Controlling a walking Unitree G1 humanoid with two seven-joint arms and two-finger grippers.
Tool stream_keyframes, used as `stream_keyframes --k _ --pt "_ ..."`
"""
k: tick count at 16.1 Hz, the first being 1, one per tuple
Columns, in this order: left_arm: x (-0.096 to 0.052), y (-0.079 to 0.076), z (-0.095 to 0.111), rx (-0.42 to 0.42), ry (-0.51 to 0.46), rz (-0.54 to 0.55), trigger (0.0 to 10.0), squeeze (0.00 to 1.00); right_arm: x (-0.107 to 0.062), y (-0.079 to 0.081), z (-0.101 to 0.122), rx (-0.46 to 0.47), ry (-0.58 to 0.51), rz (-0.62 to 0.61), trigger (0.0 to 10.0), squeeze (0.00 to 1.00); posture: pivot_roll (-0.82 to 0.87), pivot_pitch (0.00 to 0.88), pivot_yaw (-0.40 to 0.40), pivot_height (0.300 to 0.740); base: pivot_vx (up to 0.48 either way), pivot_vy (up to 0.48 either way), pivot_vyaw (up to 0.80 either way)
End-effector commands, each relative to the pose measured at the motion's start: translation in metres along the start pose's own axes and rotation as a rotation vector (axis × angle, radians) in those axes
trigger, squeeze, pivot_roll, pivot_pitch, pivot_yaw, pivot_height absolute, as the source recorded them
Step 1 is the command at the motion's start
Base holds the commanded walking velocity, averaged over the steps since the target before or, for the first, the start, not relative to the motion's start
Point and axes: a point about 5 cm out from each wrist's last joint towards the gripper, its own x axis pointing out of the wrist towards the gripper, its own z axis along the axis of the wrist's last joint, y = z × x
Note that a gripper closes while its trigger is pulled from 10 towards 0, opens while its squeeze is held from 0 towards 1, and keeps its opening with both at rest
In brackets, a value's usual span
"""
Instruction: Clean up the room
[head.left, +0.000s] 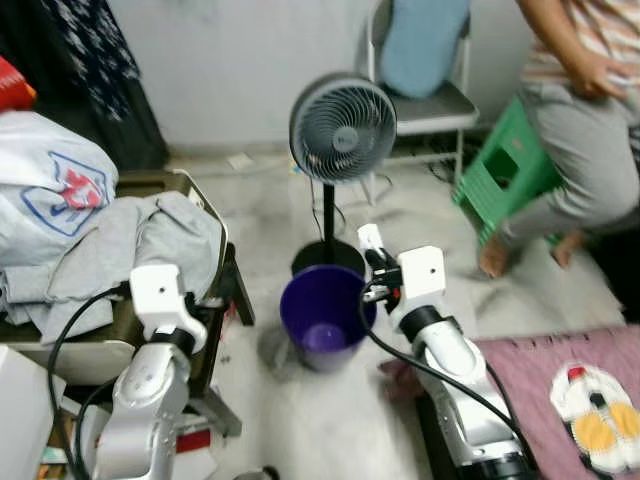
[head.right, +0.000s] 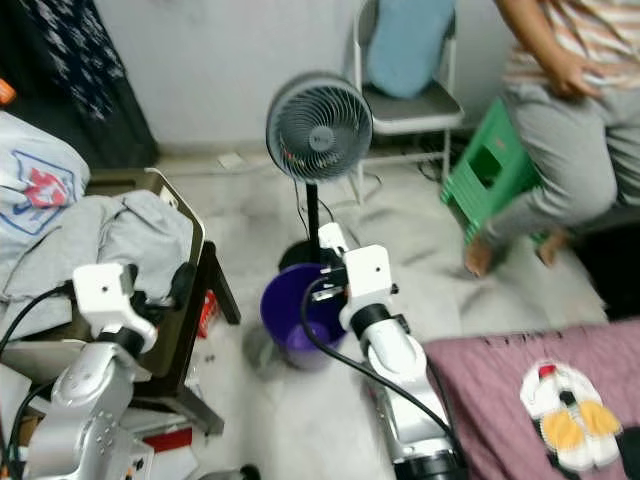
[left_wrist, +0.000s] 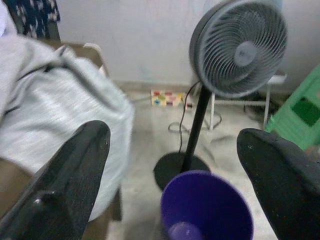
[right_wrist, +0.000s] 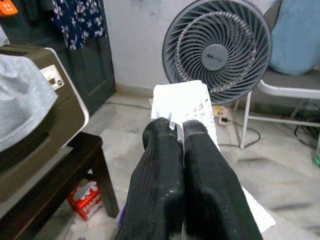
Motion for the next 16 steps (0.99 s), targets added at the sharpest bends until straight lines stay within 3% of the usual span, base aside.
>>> stream_keyframes --k 1,16 --pt "-0.0006 -0.0023 -0.0014 0.003 0.006 -0.017 10.0 0.0 -0.0016 -0.0045 -0.0039 -0.004 0.016 -0.015 10.0 0.0 0.03 0.118 0.019 0.74 0.337 0.0 0.0" --pt "0.002 -0.0051 -0.0025 -0.002 -0.002 -0.024 10.0 0.0 0.0016 -0.0064 -0.008 -0.005 0.035 -0.012 10.0 0.0 0.02 0.092 0.012 0.74 0.33 0.0 0.0"
